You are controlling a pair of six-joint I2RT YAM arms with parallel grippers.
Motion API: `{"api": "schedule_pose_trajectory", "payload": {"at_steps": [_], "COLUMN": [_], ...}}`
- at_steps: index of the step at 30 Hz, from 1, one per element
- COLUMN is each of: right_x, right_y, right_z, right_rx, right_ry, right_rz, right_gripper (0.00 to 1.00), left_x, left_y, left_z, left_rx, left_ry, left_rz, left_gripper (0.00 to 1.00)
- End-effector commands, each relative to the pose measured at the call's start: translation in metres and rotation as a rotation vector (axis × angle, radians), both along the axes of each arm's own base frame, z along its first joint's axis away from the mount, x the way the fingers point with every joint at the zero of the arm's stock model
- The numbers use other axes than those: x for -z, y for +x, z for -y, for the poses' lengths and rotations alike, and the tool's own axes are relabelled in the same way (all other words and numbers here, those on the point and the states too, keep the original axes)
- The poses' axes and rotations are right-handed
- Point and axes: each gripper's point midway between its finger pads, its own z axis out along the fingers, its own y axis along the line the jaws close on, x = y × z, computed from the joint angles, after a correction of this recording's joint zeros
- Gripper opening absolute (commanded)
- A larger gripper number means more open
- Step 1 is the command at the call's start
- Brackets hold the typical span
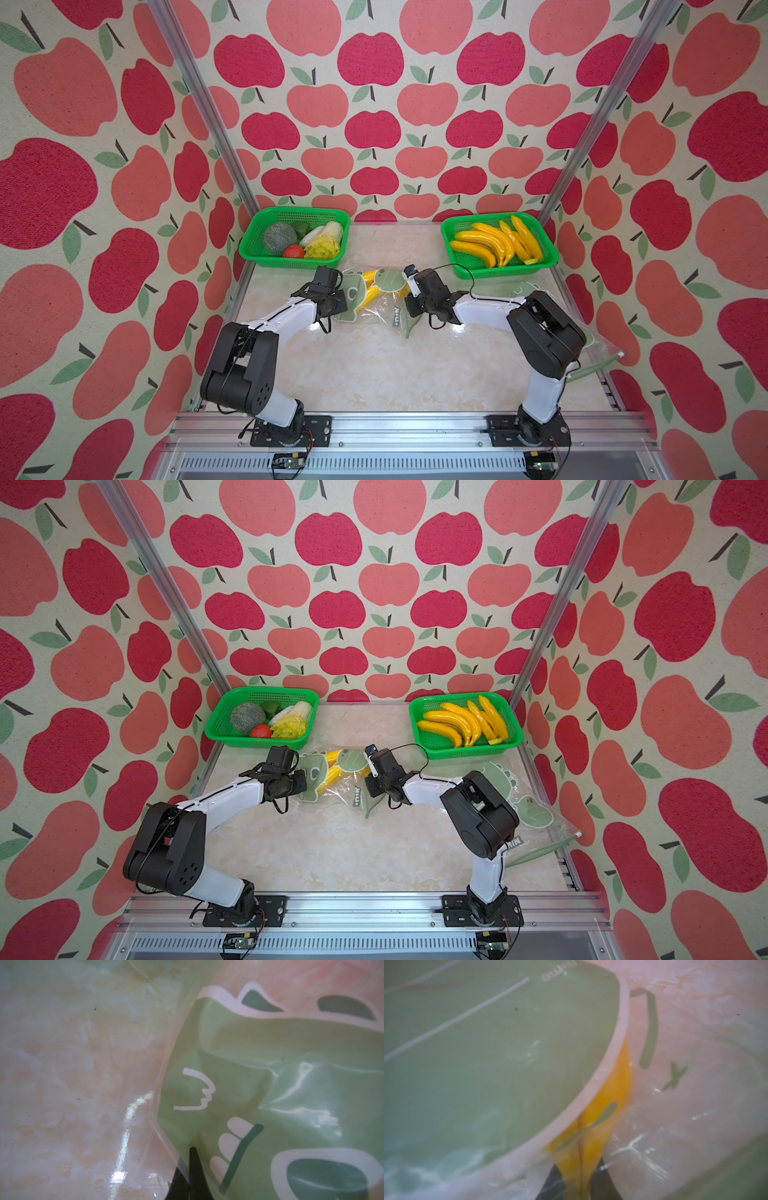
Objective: Open the zip-top bag and take out the banana
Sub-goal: Pick up the banana from the zipper food storage bag.
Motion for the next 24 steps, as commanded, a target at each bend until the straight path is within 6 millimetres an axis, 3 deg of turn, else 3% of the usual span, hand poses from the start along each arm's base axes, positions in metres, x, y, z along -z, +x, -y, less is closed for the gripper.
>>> {"api": "schedule_pose_trajectory", "payload": {"at_steps": [1,11,24], "right_x": [-0.018,-0.031,-0.025], "right_y": [-0.007,-0.029,-0.048], "right_z": [0.005,0.040,0.094], "right_rx": [0.026,0.139,0.330], "right_ry": [0.002,-0.035,-0.122], "right_rz": [0.026,0.007,-0.063], "right_gripper": [0.14,0.14,0.13], "left_x": [-0.002,-0.008,-0.014], "left_y": [0.002,-0.001,-0.004], "left_z": [-0.003,-0.016,-0.031], "left_rx": [-0.012,-0.065,-0.118], "left_ry": [0.019,0.033,0.033], "left_rz": [0.008,0.022,0.036], "left_gripper": [0.00,0.00,0.00]}}
